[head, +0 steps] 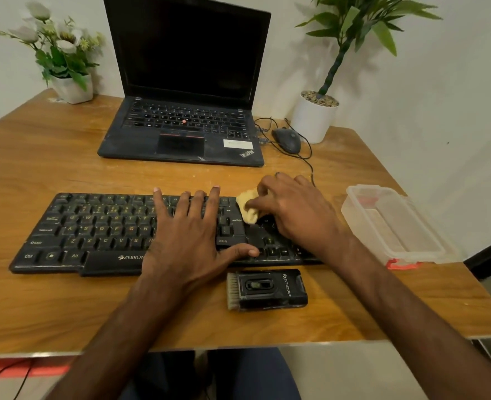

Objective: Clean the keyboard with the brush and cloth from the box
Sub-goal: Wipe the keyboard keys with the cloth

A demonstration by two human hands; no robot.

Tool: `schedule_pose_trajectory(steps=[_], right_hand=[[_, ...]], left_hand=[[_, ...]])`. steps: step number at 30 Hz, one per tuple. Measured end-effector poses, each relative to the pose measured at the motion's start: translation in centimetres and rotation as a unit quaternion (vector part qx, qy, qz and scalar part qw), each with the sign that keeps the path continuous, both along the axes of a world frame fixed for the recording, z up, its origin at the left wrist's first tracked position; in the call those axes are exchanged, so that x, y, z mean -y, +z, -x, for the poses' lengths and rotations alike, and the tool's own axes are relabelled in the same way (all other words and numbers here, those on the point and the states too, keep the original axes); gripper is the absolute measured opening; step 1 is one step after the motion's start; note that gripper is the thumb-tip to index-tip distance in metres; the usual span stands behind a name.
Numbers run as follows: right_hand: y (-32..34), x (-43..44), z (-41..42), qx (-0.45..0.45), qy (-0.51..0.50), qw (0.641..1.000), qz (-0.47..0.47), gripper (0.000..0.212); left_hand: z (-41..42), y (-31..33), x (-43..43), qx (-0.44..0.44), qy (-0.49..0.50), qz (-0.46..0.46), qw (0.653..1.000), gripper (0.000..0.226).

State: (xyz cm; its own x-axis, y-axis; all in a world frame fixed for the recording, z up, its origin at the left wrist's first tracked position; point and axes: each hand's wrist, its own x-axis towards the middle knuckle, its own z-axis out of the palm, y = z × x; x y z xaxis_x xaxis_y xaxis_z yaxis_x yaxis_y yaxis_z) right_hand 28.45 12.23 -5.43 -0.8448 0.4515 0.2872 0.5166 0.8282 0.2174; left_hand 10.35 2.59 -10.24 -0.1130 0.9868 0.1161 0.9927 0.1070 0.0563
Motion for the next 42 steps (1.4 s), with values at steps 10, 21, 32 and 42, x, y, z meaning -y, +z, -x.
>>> schedule_pose_trajectory(steps=[10, 21, 32, 42], right_hand=[[-0.2, 0.8, -3.8, -0.002, 0.025, 0.993, 0.111, 0.043], [-1.0, -1.2, -4.1, -0.062, -0.039, 0.994, 0.079, 0.042], [0.6, -2.4, -6.1, -0.023, -0.081, 0.994, 0.070, 0.037], [-1.6, 3.7, -4.2, -0.099, -0.056, 0.992, 0.060, 0.038]], left_hand=[[-0.2, 0.0, 0.1, 0.006, -0.016, 0.000, 1.000, 0.136], [-0.5, 0.2, 0.1, 0.000, -0.016, 0.007, 1.000, 0.134], [-0.2, -0.1, 0.1, 0.005, -0.013, -0.005, 1.000, 0.130], [0.1, 0.2, -0.6, 0.004, 0.009, -0.010, 1.000, 0.128]])
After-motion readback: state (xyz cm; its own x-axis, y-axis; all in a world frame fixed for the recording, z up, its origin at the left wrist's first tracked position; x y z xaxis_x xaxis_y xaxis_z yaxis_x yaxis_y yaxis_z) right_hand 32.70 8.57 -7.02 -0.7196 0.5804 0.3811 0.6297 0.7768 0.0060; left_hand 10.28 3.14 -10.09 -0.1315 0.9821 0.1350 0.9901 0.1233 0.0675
